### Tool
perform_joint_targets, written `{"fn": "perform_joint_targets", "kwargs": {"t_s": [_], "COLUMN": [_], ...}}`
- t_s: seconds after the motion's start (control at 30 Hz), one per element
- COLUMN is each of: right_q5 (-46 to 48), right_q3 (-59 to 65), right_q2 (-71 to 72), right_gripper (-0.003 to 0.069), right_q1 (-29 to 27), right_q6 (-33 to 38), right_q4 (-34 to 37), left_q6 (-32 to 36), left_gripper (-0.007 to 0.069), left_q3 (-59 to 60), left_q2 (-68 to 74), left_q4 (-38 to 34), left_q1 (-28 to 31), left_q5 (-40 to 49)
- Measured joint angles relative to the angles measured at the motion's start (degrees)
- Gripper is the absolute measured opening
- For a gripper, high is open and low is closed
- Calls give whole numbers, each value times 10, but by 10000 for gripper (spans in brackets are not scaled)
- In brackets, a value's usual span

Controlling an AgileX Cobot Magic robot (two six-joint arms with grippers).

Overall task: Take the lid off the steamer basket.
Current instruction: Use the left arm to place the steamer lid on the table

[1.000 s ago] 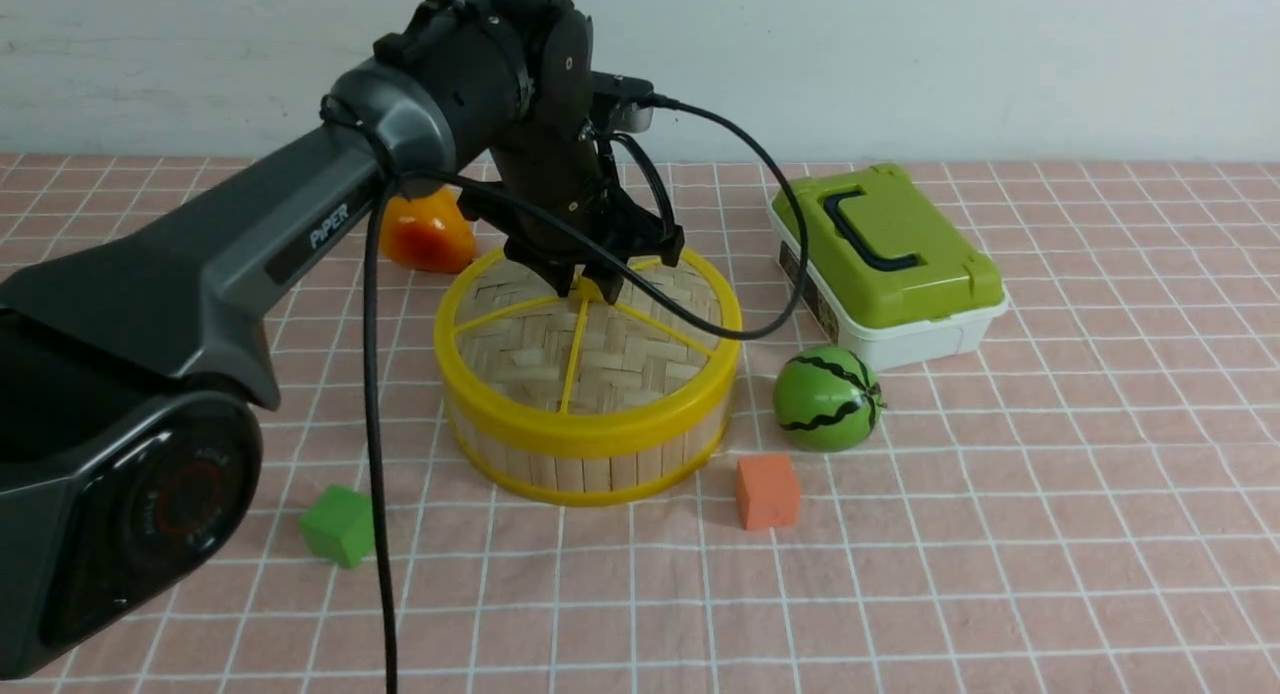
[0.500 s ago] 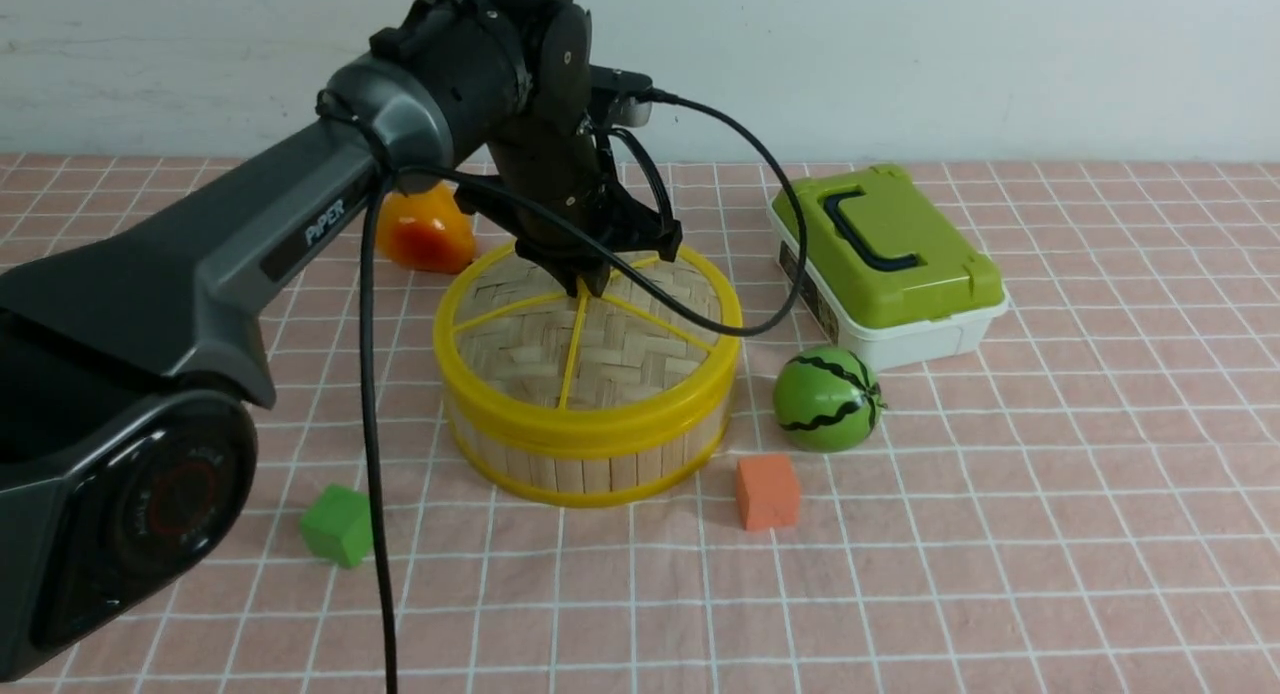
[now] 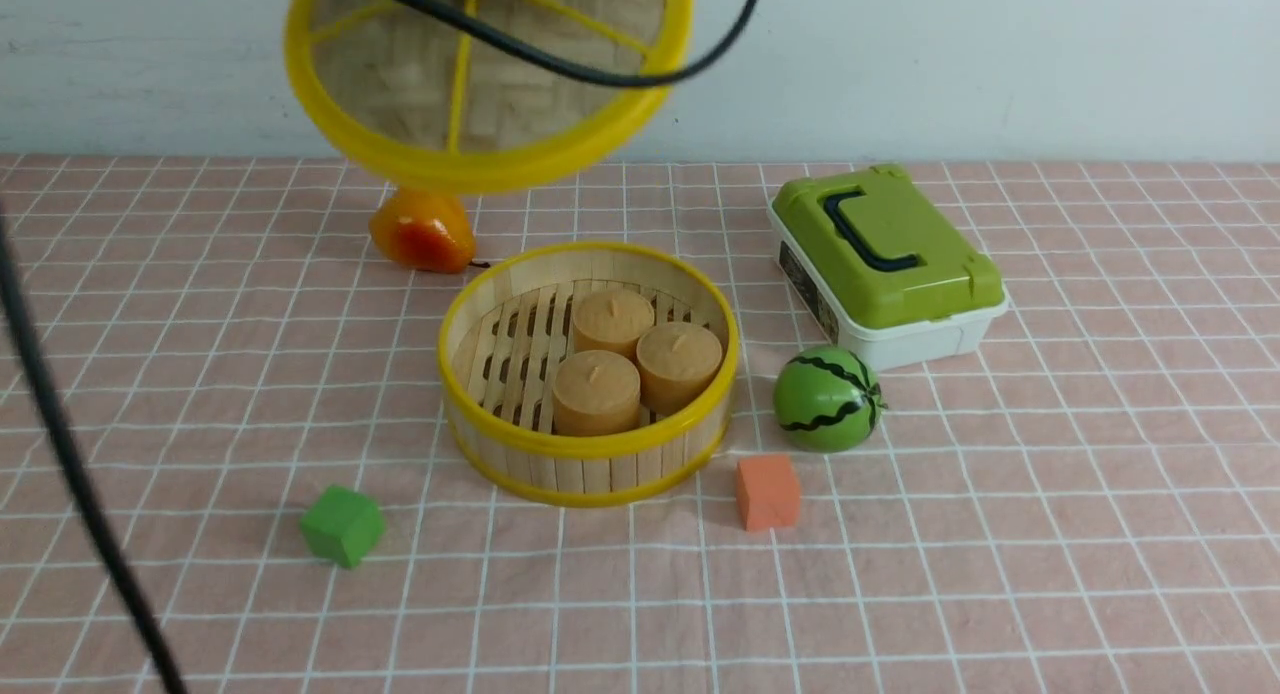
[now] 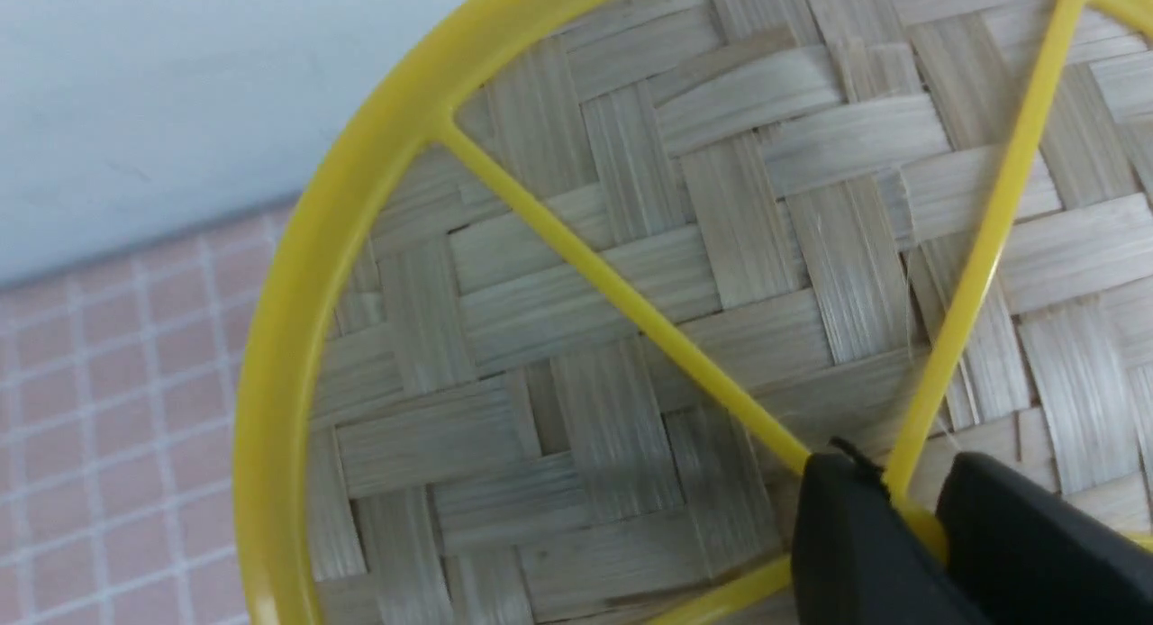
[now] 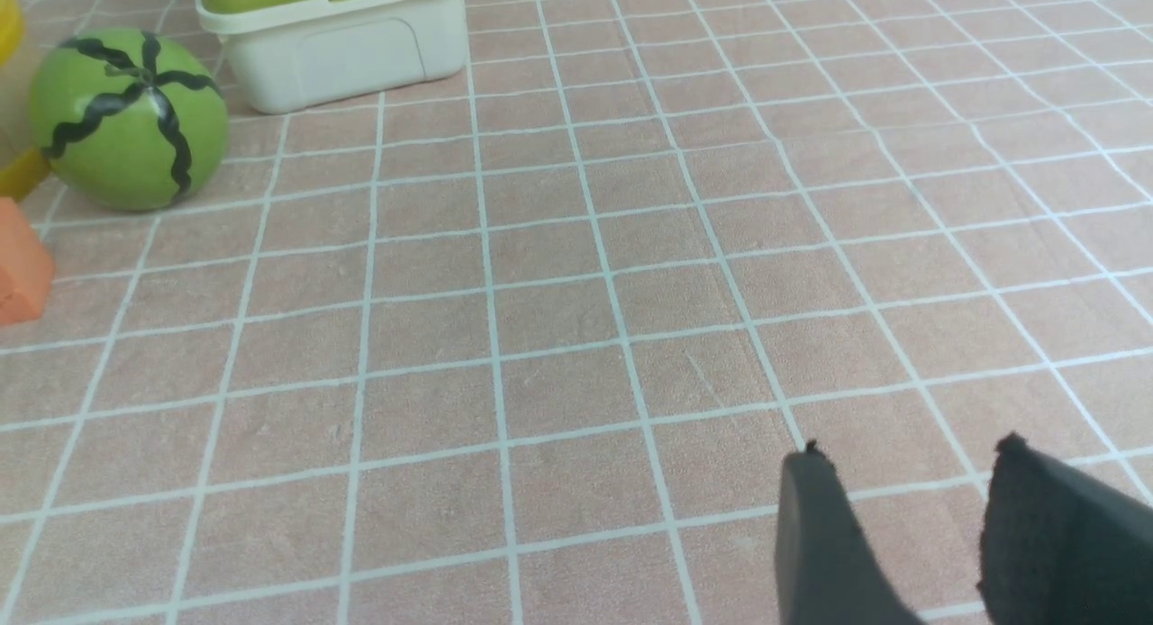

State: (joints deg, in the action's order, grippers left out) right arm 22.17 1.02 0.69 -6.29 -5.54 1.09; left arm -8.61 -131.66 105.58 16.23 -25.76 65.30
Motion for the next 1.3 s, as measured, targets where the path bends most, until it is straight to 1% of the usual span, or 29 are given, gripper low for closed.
{"fn": "perform_joint_targets", "kwargs": {"t_s": [0.13,0.23,0.3,0.33,0.43,0.53,0.6,0.63,0.67,0.73,0.77,0.9,1.03,1.17,1.2,1.27,1.3], "right_q5": [0,0,0,0,0,0,0,0,0,0,0,0,0,0,0,0,0], "right_q3": [0,0,0,0,0,0,0,0,0,0,0,0,0,0,0,0,0], "right_q2": [0,0,0,0,0,0,0,0,0,0,0,0,0,0,0,0,0], "right_gripper": [241,241,241,241,241,241,241,241,241,241,241,241,241,241,241,241,241], "right_q1": [0,0,0,0,0,0,0,0,0,0,0,0,0,0,0,0,0], "right_q6": [0,0,0,0,0,0,0,0,0,0,0,0,0,0,0,0,0], "right_q4": [0,0,0,0,0,0,0,0,0,0,0,0,0,0,0,0,0], "left_q6": [-13,-17,-19,-19,-27,-31,-32,-33,-40,-57,-67,-105,-115,-115,-113,-111,-111], "left_gripper": [104,104,104,104,104,104,104,104,104,104,104,104,104,110,122,177,193], "left_q3": [-3,12,46,55,143,270,322,328,375,407,419,426,426,426,426,426,426], "left_q2": [-35,-42,-43,-43,-39,-32,-26,-25,-15,0,14,55,81,99,102,104,104], "left_q4": [63,62,41,38,-11,-44,-48,-48,-48,-52,-56,-89,-109,-110,-113,-124,-128], "left_q1": [15,59,99,108,174,235,250,251,258,262,262,262,262,262,262,262,262], "left_q5": [19,46,47,45,10,-82,-122,-127,-168,-209,-232,-277,-294,-294,-292,-291,-291]}}
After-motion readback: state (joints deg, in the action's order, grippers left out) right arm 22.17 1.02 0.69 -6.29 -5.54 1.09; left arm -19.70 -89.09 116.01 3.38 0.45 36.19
